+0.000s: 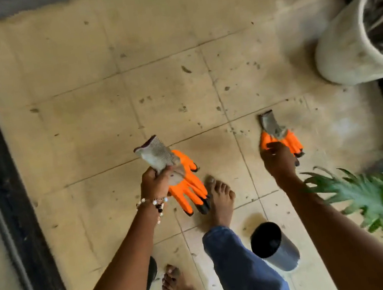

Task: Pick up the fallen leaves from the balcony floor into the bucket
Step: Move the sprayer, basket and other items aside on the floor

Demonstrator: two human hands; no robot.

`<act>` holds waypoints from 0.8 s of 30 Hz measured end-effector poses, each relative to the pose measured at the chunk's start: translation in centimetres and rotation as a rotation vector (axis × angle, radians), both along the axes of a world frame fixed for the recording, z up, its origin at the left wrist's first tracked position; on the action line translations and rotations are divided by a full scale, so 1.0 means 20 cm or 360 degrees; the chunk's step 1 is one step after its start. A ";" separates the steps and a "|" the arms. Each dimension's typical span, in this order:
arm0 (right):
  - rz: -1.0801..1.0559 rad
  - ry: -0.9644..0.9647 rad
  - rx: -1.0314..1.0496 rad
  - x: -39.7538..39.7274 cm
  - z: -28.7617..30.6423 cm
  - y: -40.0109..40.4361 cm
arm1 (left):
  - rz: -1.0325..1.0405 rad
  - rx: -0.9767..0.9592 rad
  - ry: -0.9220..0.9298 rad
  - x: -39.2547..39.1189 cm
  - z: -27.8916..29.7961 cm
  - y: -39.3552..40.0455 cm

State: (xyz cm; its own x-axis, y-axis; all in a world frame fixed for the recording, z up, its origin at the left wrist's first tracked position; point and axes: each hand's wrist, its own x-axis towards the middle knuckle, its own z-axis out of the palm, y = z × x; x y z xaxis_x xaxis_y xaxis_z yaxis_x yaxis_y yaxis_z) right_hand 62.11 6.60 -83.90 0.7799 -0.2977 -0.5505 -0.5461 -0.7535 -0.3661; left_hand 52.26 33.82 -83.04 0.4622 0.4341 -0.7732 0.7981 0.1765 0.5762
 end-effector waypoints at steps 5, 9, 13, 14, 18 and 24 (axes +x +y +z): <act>-0.0101 0.0093 -0.0195 0.26 -0.46 -0.33 | -0.0071 -0.0114 0.0062 0.32 -0.40 -0.25; 0.0178 0.0242 -0.0396 0.36 -0.75 -0.43 | -0.0214 -0.0053 0.0058 0.48 -0.65 -0.37; 0.0179 0.0255 -0.0609 0.35 -0.87 -0.47 | -0.0178 -0.0075 0.0100 0.59 -0.71 -0.42; 0.0186 0.0257 -0.0617 0.35 -0.86 -0.46 | -0.0181 -0.0096 0.0120 0.61 -0.71 -0.42; 0.0347 0.0228 -0.0214 0.28 -0.70 -0.42 | -0.0278 -0.0075 0.0113 0.61 -0.58 -0.41; -0.0135 0.0091 0.0725 0.09 -0.11 -0.26 | -0.0532 0.0107 0.0123 0.53 -0.12 -0.37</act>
State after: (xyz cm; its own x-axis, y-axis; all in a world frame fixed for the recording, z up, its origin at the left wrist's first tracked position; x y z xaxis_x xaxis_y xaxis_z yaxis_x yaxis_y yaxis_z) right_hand 63.82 1.39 -86.08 0.7276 -0.0772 -0.6816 -0.6279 -0.4749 -0.6166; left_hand 62.92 26.46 -85.53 0.5284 0.3197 -0.7865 0.8472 -0.1382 0.5130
